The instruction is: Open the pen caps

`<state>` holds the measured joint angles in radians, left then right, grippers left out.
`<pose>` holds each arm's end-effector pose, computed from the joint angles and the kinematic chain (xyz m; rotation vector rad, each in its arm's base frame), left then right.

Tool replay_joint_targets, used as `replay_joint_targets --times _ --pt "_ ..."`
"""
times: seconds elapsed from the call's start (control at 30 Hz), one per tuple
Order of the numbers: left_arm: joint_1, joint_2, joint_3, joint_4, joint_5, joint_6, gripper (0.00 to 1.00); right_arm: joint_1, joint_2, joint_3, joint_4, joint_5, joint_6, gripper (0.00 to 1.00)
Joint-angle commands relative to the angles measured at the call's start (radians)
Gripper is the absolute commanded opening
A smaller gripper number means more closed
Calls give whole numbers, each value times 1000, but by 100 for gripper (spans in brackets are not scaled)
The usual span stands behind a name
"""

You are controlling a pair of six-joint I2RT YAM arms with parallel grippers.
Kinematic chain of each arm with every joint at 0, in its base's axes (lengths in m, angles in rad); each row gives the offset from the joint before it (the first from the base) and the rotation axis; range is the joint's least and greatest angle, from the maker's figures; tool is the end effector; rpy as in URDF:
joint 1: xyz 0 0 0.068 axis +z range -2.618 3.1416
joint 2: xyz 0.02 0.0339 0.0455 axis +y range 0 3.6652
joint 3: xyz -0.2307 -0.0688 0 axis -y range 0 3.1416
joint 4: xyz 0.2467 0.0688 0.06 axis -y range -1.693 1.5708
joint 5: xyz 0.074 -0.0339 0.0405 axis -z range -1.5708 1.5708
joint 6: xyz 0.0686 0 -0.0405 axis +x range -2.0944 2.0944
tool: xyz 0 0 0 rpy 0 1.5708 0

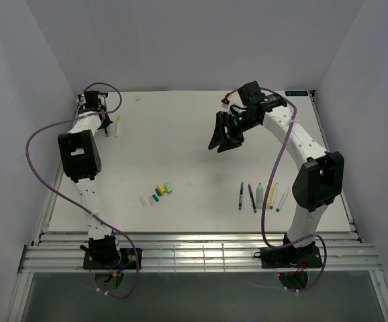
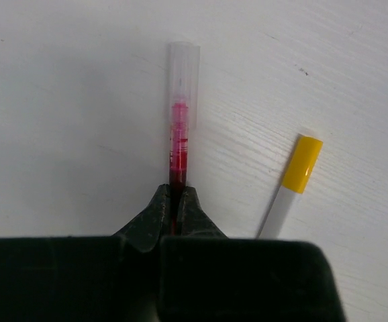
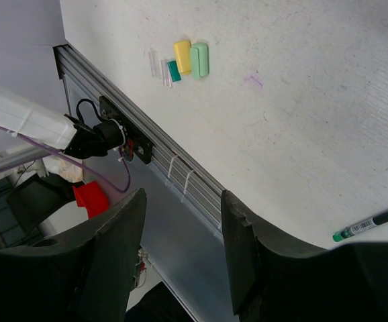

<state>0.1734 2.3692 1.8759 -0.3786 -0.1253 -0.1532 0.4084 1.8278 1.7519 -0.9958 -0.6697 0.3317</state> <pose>0.5130 0.0986 0.1018 -0.4516 2.3979 0.1620 0.3413 0.1941 0.2655 -0.3430 2.6906 1.1255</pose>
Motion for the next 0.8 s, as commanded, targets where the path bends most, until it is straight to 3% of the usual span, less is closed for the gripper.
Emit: replay_joint_targets --times 0.0,0.2,0.33,0.4,0.43,0.47,0.5,0.53,0.6,0.63,0.77 --pt "11 -51 -41 -120 -17 -71 0 -3 -39 -5 -1 -21 -17 55" --pt "11 -215 -44 -105 -19 -192 0 -8 -58 0 -1 9 -26 55" --pt "11 -408 -143 -94 88 -336 0 -6 -111 -43 19 -30 -10 56" --pt "9 -552 -220 -85 221 -415 0 -5 -134 -96 49 -59 1 56" --pt "9 -608 -353 -28 284 -524 0 -5 -162 -116 65 -86 9 56" --pt "5 -728 -438 22 444 -583 0 -2 -180 -141 89 -100 21 56" --pt "-6 -792 -533 96 520 -644 0 1 -218 -167 150 -119 61 56" --pt "-20 -854 -723 242 585 -783 0 7 -238 -237 196 -160 93 57" --pt "-84 -1039 -892 370 674 -902 0 15 -330 -334 331 -209 241 57" --pt "-101 -1092 -952 441 679 -939 0 27 -363 -453 520 -246 309 57" --pt "-319 -1301 -1083 419 566 -993 0 73 -473 -634 877 -260 552 60"
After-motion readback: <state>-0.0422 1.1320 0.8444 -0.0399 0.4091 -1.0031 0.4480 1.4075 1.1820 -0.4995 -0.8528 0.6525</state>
